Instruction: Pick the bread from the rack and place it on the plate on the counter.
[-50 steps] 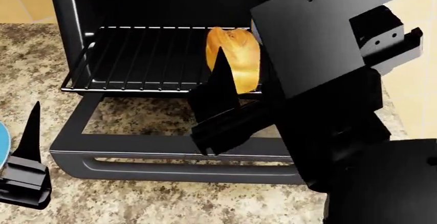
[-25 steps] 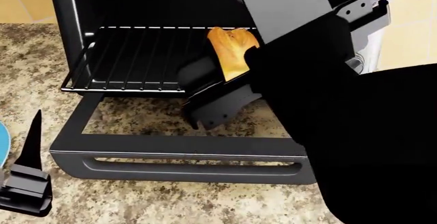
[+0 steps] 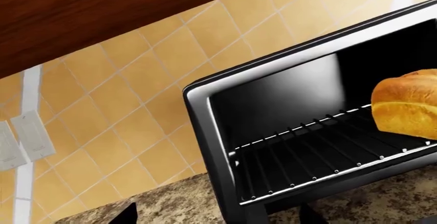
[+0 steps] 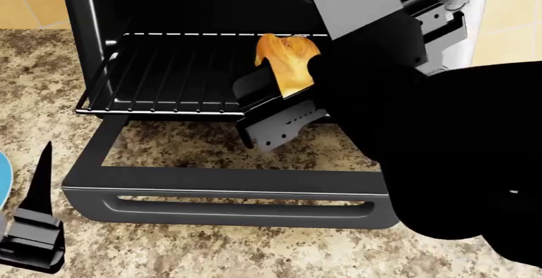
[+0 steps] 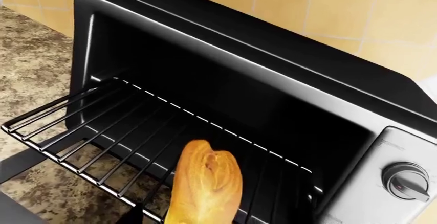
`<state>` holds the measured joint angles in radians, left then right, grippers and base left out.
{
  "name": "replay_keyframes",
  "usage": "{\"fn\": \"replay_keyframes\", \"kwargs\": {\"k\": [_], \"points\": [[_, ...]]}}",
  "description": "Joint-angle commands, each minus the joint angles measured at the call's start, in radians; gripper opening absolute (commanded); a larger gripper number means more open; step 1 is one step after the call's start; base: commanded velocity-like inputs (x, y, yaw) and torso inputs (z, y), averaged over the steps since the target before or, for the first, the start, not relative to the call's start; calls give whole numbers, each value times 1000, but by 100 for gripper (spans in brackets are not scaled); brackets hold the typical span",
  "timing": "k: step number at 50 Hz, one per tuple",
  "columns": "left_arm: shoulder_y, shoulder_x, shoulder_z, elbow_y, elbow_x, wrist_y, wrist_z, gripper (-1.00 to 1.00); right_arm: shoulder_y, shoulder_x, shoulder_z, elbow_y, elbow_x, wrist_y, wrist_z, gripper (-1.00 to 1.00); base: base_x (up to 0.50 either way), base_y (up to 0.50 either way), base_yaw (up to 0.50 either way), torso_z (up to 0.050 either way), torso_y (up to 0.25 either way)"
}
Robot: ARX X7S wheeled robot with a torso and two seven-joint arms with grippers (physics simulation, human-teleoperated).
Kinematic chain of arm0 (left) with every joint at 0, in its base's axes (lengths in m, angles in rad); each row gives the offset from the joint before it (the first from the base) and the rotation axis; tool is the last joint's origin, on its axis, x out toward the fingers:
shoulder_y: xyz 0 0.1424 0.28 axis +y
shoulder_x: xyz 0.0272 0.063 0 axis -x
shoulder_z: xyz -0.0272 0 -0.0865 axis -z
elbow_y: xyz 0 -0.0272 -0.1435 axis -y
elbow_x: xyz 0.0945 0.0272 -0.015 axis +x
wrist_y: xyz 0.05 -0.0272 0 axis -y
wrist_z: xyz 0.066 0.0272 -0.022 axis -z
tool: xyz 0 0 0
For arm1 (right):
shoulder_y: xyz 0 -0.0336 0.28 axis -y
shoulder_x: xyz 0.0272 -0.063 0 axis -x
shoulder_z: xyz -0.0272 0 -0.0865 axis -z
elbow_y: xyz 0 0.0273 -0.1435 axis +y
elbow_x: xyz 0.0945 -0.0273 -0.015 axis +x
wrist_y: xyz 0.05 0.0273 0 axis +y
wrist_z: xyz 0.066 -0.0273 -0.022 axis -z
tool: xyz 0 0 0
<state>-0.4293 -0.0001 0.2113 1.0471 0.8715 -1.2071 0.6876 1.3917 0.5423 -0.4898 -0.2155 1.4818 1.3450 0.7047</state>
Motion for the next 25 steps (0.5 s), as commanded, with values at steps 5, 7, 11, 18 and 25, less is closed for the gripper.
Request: {"fn": "replay_keyframes", "kwargs": {"k": [5,7,11,18,25], "points": [[65,0,-48,0,-50,58,-45,100,-7,-9,-69,83,-135,-64,-137,100,0,0,0,0,0],[65,0,-48,0,-50,58,-45,100,-6,-11,-76,89,-145,-69,-146,100,0,0,0,0,0],[75,0,-60,0,-68,65,-53,100,-6,-19,-103,121,-180,-84,-179,100,0,0,0,0,0],[-57,0,80,0,60,-74,83,100,-12,-31,-127,155,-209,-104,-208,100,0,0,0,0,0],[97,0,-61,0,-99,70,-82,100,-20,-33,-141,169,-220,-113,-226,100,0,0,0,0,0]]}}
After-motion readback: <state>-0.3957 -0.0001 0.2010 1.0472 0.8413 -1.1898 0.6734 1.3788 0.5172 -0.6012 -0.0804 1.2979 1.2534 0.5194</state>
